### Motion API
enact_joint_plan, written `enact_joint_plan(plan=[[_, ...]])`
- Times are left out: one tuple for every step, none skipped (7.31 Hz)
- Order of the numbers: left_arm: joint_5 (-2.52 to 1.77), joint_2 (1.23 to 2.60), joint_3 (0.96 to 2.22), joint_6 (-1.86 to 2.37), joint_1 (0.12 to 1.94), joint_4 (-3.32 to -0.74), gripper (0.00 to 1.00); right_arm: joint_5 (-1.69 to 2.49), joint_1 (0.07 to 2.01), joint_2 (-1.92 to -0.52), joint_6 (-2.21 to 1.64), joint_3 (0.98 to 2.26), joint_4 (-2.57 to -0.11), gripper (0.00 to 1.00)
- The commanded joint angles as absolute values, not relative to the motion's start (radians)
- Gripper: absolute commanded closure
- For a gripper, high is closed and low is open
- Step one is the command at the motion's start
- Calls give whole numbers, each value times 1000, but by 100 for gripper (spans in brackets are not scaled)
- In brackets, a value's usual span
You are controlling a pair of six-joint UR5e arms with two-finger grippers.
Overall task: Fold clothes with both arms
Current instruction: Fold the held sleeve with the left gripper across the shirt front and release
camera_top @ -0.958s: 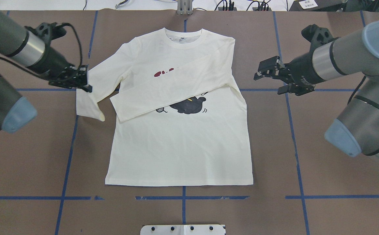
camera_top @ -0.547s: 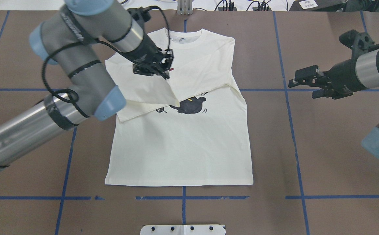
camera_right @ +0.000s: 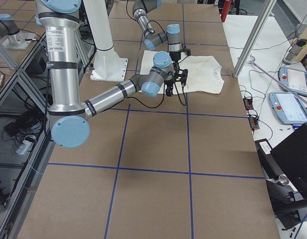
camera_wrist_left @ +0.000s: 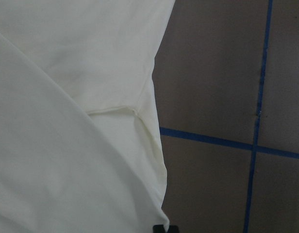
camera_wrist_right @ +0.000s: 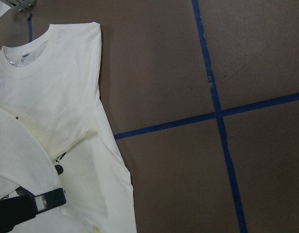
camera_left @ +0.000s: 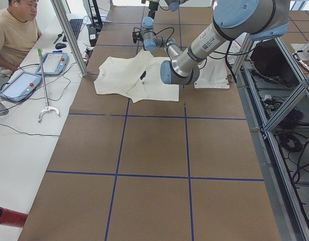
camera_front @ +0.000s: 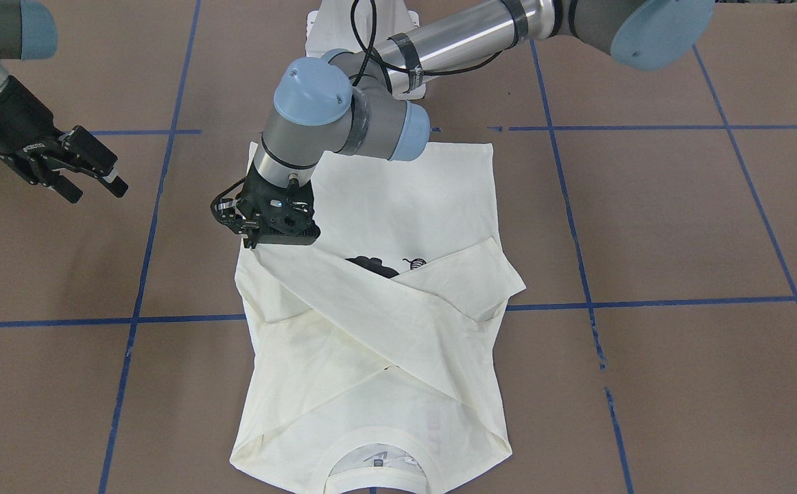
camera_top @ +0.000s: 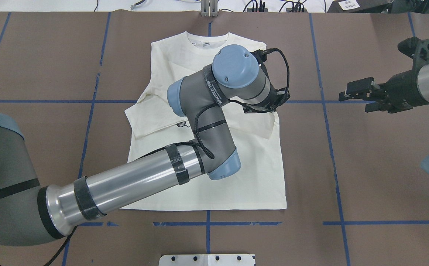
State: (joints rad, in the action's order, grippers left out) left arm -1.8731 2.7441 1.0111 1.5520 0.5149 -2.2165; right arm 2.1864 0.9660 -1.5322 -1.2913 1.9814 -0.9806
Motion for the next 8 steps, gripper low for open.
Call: enact_joint_plan(plan=[[-1855,2743,1012,1569,521,-2241,11,2184,963,-1531,-1295,1982,-979,0],[-1876,2680,1097,1568,553,-2212,10,2178,939,-1528,-1313,1989,-980,0],[-1946,2508,1281,1545,602,-2192,10,2154,867,-1528,-1391,1994,-980,0],[-1994,2347,1452,1492,642,-2191,11,2063,759,-1520,-1458,2000,-980,0],[-1996,2221,1573,1455,662,-2191,11,1890,595,-1520,-1574,2032,-983,0],[-1994,2148,1627,1434,672,-2186,15,1700,430,-1520,-1679,2054,-995,1],[-1996,2122,1631,1416,679,-2186,18,1561,305,-1522,-1701,2059,-1027,4],[-1997,2099,1631,1413,683,-2189,23,1499,246,-1519,-1803,2057,-1057,9]])
